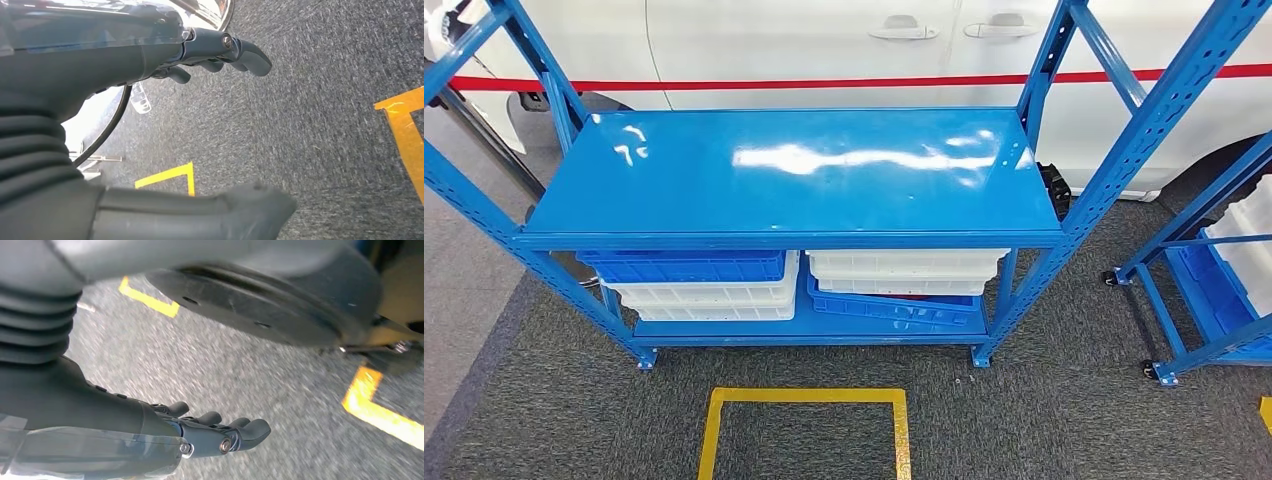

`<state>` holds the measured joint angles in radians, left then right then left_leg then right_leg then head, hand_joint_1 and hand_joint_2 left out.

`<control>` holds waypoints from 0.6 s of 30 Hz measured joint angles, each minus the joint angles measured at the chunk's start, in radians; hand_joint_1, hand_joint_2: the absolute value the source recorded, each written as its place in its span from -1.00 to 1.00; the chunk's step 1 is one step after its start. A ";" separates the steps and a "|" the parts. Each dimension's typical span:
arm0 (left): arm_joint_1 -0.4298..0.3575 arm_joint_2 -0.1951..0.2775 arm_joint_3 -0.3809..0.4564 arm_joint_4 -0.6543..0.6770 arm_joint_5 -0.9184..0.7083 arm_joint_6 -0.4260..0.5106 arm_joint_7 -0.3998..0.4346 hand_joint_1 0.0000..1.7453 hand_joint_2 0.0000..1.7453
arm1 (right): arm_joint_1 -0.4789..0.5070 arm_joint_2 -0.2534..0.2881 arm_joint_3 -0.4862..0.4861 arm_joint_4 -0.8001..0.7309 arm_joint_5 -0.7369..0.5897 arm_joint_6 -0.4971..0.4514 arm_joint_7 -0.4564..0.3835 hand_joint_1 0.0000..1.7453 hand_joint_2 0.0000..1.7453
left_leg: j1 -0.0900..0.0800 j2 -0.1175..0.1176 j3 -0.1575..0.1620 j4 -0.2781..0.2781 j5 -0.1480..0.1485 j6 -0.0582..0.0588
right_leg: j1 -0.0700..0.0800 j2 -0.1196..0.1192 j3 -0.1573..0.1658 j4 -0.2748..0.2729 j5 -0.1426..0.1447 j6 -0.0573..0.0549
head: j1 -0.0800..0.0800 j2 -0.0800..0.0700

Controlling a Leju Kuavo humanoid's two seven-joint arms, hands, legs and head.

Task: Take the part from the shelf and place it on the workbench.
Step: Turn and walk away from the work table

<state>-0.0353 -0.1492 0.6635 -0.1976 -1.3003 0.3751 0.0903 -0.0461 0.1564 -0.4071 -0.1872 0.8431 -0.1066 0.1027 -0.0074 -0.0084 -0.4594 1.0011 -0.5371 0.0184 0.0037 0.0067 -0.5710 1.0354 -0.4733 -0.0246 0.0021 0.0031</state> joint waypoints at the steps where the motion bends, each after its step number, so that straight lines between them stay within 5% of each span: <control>1: 0.000 0.000 -0.002 0.000 -0.005 -0.001 0.002 -1.00 1.00 | 0.000 0.000 0.001 0.000 0.006 -0.010 -0.008 -1.00 1.00 | 0.000 0.000 0.000 0.000 0.000 0.000 | 0.000 0.000 0.000 0.000 0.000 0.000 | 0.000 0.000; 18: 0.014 0.010 -0.150 0.000 -0.244 0.154 0.056 -1.00 1.00 | -0.020 0.000 0.001 -0.003 0.027 -0.086 -0.025 -1.00 1.00 | 0.000 0.000 0.000 0.000 0.000 0.000 | 0.001 0.000 0.000 0.000 0.000 0.000 | 0.000 0.000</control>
<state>-0.0218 -0.1389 0.5131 -0.1976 -1.5442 0.5291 0.1466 -0.0659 0.1564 -0.4062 -0.1900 0.8698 -0.1929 0.0774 -0.0075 -0.0083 -0.4590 1.0011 -0.5371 0.0184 0.0044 0.0068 -0.5708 1.0353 -0.4732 -0.0245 0.0021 0.0031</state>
